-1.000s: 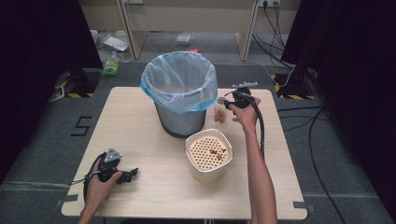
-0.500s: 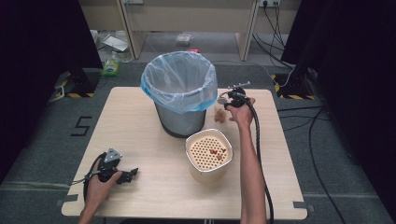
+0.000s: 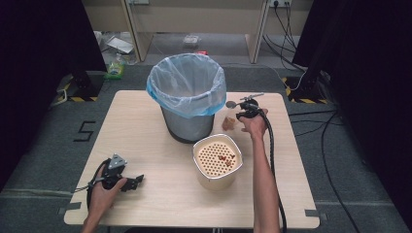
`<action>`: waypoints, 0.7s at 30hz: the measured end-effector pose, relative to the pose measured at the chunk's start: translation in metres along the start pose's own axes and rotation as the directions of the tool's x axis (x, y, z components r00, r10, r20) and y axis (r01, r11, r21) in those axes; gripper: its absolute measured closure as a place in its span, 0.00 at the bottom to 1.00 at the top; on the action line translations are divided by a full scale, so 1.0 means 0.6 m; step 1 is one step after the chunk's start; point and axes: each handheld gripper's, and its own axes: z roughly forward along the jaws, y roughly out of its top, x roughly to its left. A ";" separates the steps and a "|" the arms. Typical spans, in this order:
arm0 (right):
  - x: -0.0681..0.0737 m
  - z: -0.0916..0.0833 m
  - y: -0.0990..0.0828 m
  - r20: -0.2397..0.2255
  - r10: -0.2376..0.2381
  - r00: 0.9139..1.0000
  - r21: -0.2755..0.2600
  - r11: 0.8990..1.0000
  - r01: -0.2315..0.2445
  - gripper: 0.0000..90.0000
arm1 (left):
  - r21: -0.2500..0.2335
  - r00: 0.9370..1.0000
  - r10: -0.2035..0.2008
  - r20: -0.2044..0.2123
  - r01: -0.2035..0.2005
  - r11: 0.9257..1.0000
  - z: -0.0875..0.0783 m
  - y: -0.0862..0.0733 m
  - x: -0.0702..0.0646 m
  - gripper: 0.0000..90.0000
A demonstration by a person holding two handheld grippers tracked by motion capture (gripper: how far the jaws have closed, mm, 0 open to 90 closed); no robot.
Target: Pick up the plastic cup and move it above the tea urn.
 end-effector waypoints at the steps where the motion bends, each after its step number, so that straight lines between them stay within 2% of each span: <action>1: -0.001 -0.004 -0.001 -0.008 -0.004 1.000 -0.013 1.000 0.004 0.93 | 0.001 1.000 0.000 0.000 0.000 1.000 0.000 0.000 0.000 0.00; 3: -0.002 -0.015 0.000 -0.013 -0.021 1.000 -0.043 0.999 0.020 0.97 | 0.002 1.000 0.000 0.000 0.000 1.000 0.000 0.000 0.000 0.00; 5: -0.003 -0.025 0.001 0.021 -0.068 0.998 -0.043 0.997 0.068 0.97 | 0.001 1.000 0.000 0.000 0.000 1.000 0.000 0.000 0.000 0.00; 8: -0.007 -0.045 0.002 0.047 -0.081 0.996 -0.093 0.992 0.085 0.97 | 0.002 1.000 0.000 0.000 0.000 1.000 0.000 0.000 0.000 0.00; 17: -0.009 -0.078 0.008 0.075 -0.127 0.989 -0.152 0.979 0.137 0.97 | 0.004 1.000 -0.004 0.002 0.004 1.000 0.000 0.000 0.001 0.00; 18: -0.010 -0.084 0.010 0.088 -0.137 0.987 -0.167 0.974 0.151 0.97 | 0.004 1.000 -0.004 0.002 0.004 1.000 0.000 0.000 0.001 0.00; 21: -0.011 -0.091 0.010 0.087 -0.142 0.986 -0.181 0.971 0.156 0.97 | 0.004 1.000 -0.004 0.002 0.004 1.000 0.000 0.000 0.001 0.00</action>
